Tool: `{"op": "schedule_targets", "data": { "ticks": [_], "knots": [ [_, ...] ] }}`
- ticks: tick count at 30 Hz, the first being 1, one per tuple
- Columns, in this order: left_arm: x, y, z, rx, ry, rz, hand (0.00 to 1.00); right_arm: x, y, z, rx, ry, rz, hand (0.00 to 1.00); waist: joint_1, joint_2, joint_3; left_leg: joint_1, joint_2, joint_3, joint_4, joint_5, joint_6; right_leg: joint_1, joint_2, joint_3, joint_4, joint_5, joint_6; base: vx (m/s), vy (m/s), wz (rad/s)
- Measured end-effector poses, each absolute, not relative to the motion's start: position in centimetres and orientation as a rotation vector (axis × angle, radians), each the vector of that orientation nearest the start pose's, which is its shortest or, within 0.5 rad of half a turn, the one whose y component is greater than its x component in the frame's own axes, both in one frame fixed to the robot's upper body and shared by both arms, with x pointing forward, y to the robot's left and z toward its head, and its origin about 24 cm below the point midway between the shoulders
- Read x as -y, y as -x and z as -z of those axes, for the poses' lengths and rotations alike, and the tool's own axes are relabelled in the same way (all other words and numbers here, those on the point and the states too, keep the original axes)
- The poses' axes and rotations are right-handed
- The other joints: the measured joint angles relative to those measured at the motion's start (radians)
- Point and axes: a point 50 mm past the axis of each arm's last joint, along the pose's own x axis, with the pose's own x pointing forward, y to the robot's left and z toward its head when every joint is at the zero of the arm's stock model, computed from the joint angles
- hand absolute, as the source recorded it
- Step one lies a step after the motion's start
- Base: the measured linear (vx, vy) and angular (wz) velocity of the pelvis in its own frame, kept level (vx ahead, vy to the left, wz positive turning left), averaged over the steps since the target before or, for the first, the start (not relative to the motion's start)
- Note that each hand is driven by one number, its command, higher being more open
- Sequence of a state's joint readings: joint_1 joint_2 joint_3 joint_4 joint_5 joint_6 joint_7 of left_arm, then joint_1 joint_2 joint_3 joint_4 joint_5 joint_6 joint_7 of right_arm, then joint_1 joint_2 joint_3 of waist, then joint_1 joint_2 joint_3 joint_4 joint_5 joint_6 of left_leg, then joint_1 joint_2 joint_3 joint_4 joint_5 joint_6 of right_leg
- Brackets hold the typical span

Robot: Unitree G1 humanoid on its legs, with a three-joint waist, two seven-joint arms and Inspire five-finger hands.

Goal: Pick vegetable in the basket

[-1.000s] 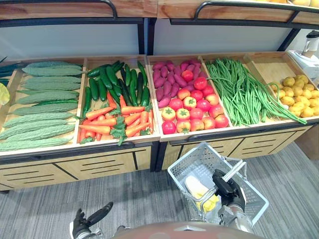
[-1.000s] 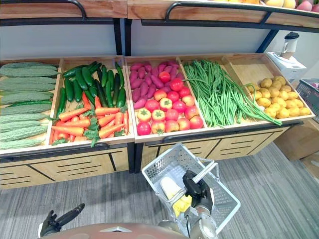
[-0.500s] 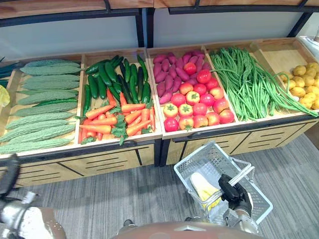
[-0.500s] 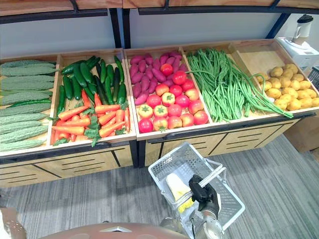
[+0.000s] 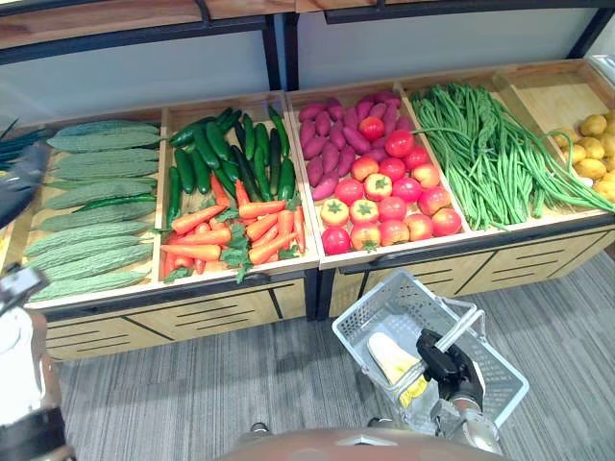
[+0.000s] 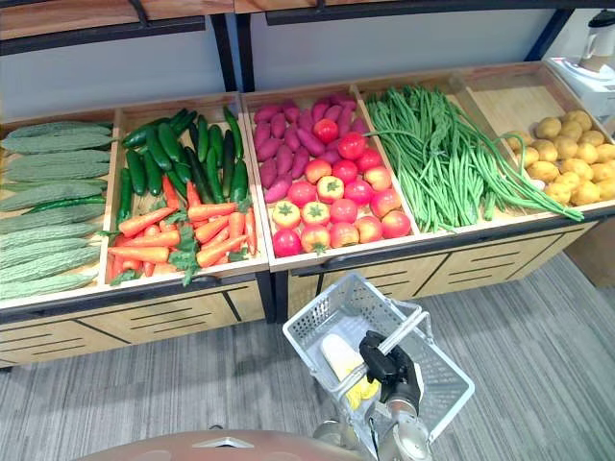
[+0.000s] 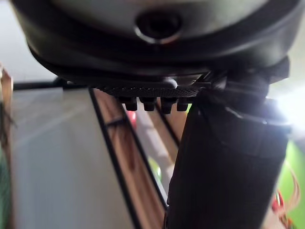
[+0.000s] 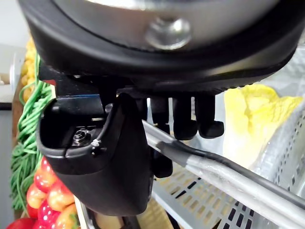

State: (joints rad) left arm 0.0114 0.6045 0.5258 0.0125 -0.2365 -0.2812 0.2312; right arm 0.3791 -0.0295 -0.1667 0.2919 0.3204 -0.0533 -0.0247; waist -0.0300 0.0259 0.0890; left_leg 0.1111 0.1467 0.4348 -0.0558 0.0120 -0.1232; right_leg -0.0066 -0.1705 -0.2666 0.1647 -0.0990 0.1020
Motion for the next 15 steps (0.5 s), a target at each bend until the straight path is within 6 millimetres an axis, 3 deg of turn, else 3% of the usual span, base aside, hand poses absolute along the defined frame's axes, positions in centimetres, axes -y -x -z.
{"op": "schedule_targets", "data": {
  "ticks": [2, 3, 6, 10, 15],
  "knots": [
    [-35.2, -22.3, -16.3, 0.447, -0.383, -0.569, 1.00, 21.5, -12.1, 8.1, -0.541, -0.269, 0.385, 0.00, -0.005, -0.001, 0.001, -0.002, -0.001, 0.010, 0.000, -0.001, 0.001, -0.011, 0.002, 0.012, -0.002, 0.003, 0.000, 0.02, 0.006, -0.23],
    [-34.6, -24.1, -14.6, 0.330, -0.432, -0.471, 1.00, 21.3, -12.0, 8.0, -0.538, -0.269, 0.365, 0.00, -0.009, -0.004, 0.001, -0.003, 0.000, 0.017, 0.002, -0.001, 0.001, -0.021, 0.004, 0.030, -0.003, 0.004, 0.001, 0.04, -0.009, -0.36],
    [-34.4, -25.4, -12.4, 0.157, -0.551, -0.337, 1.00, 21.1, -12.1, 8.0, -0.538, -0.272, 0.352, 0.00, -0.027, -0.005, 0.003, -0.007, 0.001, 0.027, 0.005, -0.001, 0.001, -0.046, 0.007, 0.058, 0.009, 0.002, -0.002, 0.04, -0.007, -0.24],
    [-34.3, -27.4, -12.5, 0.043, -0.770, -0.183, 1.00, 20.7, -12.3, 8.0, -0.534, -0.276, 0.314, 0.00, -0.030, -0.021, 0.015, -0.016, 0.008, 0.031, 0.027, -0.001, 0.002, -0.071, 0.012, 0.108, 0.041, -0.007, -0.016, 0.02, -0.013, -0.13],
    [-34.8, -27.6, -12.1, -0.057, -0.906, -0.083, 1.00, 20.2, -12.5, 7.7, -0.519, -0.282, 0.268, 0.00, -0.040, -0.023, 0.016, -0.014, 0.017, 0.047, 0.037, -0.001, 0.002, -0.089, 0.017, 0.138, 0.062, -0.013, -0.024, 0.01, -0.015, -0.14]
  ]
}}
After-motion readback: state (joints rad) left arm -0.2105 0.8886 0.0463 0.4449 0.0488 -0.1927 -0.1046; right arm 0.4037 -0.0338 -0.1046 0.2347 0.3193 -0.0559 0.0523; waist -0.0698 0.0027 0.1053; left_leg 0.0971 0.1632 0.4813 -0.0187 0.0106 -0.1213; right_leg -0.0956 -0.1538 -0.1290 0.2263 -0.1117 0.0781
